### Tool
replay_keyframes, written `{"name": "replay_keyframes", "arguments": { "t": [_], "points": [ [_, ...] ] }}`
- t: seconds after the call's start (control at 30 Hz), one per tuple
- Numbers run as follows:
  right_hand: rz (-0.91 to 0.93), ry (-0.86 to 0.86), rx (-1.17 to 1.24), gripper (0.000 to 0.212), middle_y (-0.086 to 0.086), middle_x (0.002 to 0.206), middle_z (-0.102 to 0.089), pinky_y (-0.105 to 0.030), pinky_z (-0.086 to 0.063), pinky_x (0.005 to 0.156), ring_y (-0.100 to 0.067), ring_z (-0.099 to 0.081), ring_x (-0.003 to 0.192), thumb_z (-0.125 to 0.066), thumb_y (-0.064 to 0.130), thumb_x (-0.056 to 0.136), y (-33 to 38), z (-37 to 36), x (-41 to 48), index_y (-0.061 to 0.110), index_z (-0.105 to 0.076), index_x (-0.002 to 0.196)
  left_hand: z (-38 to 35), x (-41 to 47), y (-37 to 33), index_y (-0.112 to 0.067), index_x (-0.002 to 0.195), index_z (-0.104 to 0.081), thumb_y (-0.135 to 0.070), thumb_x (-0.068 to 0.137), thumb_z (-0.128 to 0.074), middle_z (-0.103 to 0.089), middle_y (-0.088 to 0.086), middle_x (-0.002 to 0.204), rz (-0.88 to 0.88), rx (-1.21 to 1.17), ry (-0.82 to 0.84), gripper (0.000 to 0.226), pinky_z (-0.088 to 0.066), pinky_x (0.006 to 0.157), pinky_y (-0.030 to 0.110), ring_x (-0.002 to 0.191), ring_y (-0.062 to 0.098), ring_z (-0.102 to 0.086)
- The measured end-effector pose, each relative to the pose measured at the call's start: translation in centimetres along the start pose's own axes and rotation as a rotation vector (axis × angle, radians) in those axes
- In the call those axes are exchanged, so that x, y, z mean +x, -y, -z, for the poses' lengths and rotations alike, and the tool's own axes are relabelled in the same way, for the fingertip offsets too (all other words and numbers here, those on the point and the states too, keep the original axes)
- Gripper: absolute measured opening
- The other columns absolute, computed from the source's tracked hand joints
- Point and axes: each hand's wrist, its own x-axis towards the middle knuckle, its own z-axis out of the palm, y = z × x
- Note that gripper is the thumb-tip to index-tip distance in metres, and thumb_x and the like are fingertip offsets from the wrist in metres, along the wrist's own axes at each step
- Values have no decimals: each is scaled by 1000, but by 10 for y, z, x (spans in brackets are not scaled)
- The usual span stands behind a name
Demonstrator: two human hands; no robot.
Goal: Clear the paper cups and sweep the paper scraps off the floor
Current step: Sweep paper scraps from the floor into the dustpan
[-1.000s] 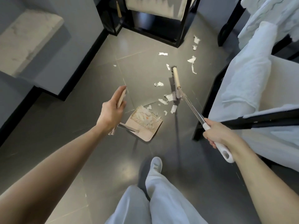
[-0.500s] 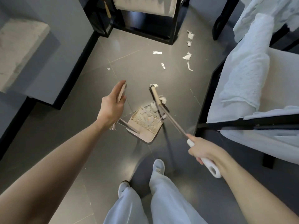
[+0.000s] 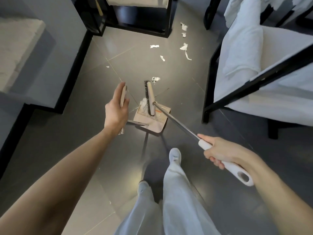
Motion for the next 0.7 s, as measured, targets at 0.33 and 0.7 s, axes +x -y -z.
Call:
{"name": "replay_keyframes", "arguments": {
  "t": [0.33,0.7],
  "points": [
    [1,-77,352,77,-5,56,-44,-18,-31,35,-12,-32,40,-47,-7,87,-38,-52,-57,41,-34,146,53,-70,30,-37,143,-35,-19,101,-46,-52,-1,141,-49,51,17,48,-44,104,41,116,28,-58],
    [-50,-329,105,78,-11,64,-56,-30,-46,50,-19,-47,48,-47,2,86,-54,-36,-7,31,-20,153,82,-104,34,-41,138,-41,-16,99,-50,-57,-2,130,27,68,-44,46,-50,91,31,91,16,-61]
  ]
}}
